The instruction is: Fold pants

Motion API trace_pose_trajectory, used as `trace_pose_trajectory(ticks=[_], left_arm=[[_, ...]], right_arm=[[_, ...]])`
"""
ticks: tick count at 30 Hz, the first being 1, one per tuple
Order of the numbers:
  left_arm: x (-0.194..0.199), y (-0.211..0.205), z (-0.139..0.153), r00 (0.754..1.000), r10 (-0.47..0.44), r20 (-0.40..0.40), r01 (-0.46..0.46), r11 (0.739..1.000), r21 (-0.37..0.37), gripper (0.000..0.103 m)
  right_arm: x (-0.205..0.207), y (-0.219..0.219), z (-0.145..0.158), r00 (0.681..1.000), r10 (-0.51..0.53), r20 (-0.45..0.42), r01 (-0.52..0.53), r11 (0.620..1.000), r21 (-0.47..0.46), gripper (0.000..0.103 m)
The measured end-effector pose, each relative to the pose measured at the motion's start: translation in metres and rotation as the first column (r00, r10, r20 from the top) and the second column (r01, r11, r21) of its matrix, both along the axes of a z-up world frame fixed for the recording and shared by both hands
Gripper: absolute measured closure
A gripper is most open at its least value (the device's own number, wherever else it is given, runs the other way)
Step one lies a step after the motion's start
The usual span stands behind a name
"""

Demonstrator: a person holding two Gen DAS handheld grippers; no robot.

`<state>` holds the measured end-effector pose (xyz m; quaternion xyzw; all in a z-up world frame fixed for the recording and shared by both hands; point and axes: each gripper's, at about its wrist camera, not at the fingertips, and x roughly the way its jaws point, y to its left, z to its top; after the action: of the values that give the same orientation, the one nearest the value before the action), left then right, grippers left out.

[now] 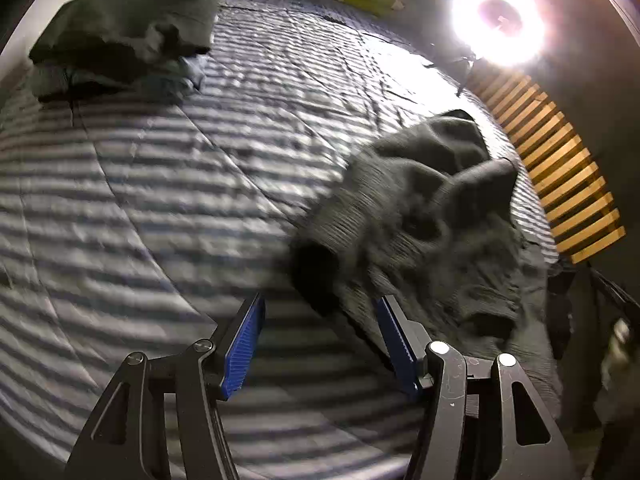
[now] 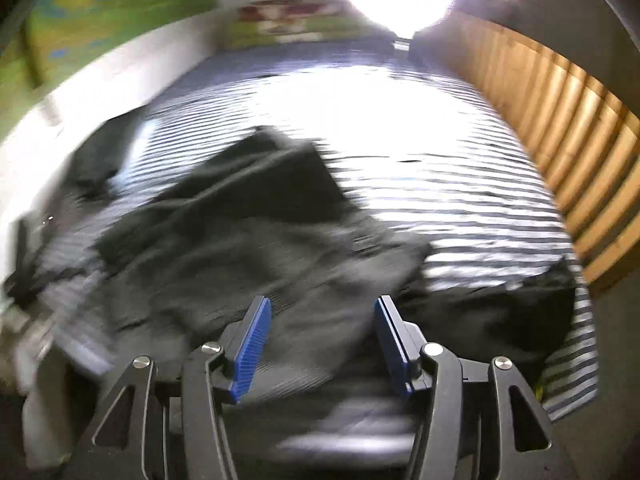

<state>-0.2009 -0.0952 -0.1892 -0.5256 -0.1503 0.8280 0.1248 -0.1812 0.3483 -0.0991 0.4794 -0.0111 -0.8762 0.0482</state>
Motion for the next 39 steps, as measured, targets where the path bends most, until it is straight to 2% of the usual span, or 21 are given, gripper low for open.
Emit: trace_pose_trajectory(ticks=[3,6,8,12,16,18,20,22,23,25,26,27,28,29,30,36,39], left_arm=[[0.024,0.031,0.009,0.998,-0.063,-0.004,0.063,0.997,0.038,0.040],[0.052,0.068,0.018,0.989,-0.148,0.013,0.145,0.984,0.105,0.032],[0.069,0.091,0.023,0.980,-0.199,0.028,0.193,0.969,0.152,0.027],[0.100,0.133,0.031,0.955,-0.294,0.049,0.278,0.938,0.206,0.022],[0.114,0.152,0.022,0.949,-0.296,0.108,0.258,0.927,0.272,0.018],[0.111,0.159,0.013,0.953,-0.276,0.125,0.235,0.933,0.271,0.020],[0.108,0.167,0.008,0.952,-0.282,0.122,0.238,0.928,0.287,0.030],[0.108,0.177,0.009,0.946,-0.304,0.112,0.263,0.922,0.284,0.055],[0.107,0.180,0.011,0.943,-0.317,0.099,0.280,0.919,0.277,0.060],[0.108,0.186,0.019,0.939,-0.339,0.067,0.313,0.917,0.248,0.079],[0.108,0.190,0.023,0.935,-0.350,0.053,0.330,0.915,0.234,0.083],[0.107,0.191,0.023,0.934,-0.354,0.047,0.335,0.915,0.225,0.088],[0.107,0.192,0.024,0.933,-0.357,0.044,0.340,0.915,0.216,0.091],[0.105,0.193,0.025,0.932,-0.361,0.040,0.346,0.916,0.206,0.092],[0.101,0.195,0.025,0.930,-0.365,0.037,0.352,0.916,0.190,0.093],[0.108,0.193,0.032,0.922,-0.387,0.024,0.379,0.914,0.144,0.096],[0.117,0.193,0.041,0.910,-0.414,-0.003,0.412,0.904,0.118,0.096]], right_arm=[[-0.043,0.039,-0.032,0.992,-0.103,0.070,0.104,0.995,-0.008,0.053],[-0.074,0.066,-0.064,0.973,-0.182,0.142,0.193,0.979,-0.063,0.053],[-0.092,0.077,-0.073,0.966,-0.202,0.160,0.220,0.969,-0.109,0.053],[-0.122,0.071,-0.080,0.973,-0.143,0.179,0.174,0.970,-0.169,0.052],[-0.153,0.051,-0.089,0.978,-0.095,0.186,0.118,0.986,-0.121,0.051],[-0.164,0.041,-0.097,0.975,-0.067,0.213,0.095,0.988,-0.125,0.051],[-0.170,0.028,-0.104,0.969,-0.016,0.245,0.048,0.991,-0.124,0.051],[-0.171,0.020,-0.108,0.964,0.028,0.263,0.003,0.993,-0.116,0.051],[-0.169,0.016,-0.108,0.963,0.049,0.264,-0.022,0.994,-0.104,0.051],[-0.163,0.011,-0.108,0.962,0.079,0.262,-0.060,0.995,-0.079,0.051],[-0.162,0.011,-0.110,0.960,0.084,0.266,-0.067,0.995,-0.072,0.053],[-0.160,0.011,-0.112,0.961,0.076,0.267,-0.063,0.996,-0.060,0.069],[-0.159,0.011,-0.114,0.960,0.065,0.271,-0.056,0.998,-0.041,0.092],[-0.159,0.012,-0.117,0.959,0.057,0.279,-0.051,0.998,-0.032,0.100],[-0.159,0.014,-0.118,0.959,0.051,0.278,-0.044,0.999,-0.033,0.103],[-0.146,0.023,-0.097,0.979,0.002,0.203,-0.004,1.000,0.009,0.103],[-0.132,0.039,-0.071,0.989,-0.029,0.142,0.034,0.999,-0.036,0.103]])
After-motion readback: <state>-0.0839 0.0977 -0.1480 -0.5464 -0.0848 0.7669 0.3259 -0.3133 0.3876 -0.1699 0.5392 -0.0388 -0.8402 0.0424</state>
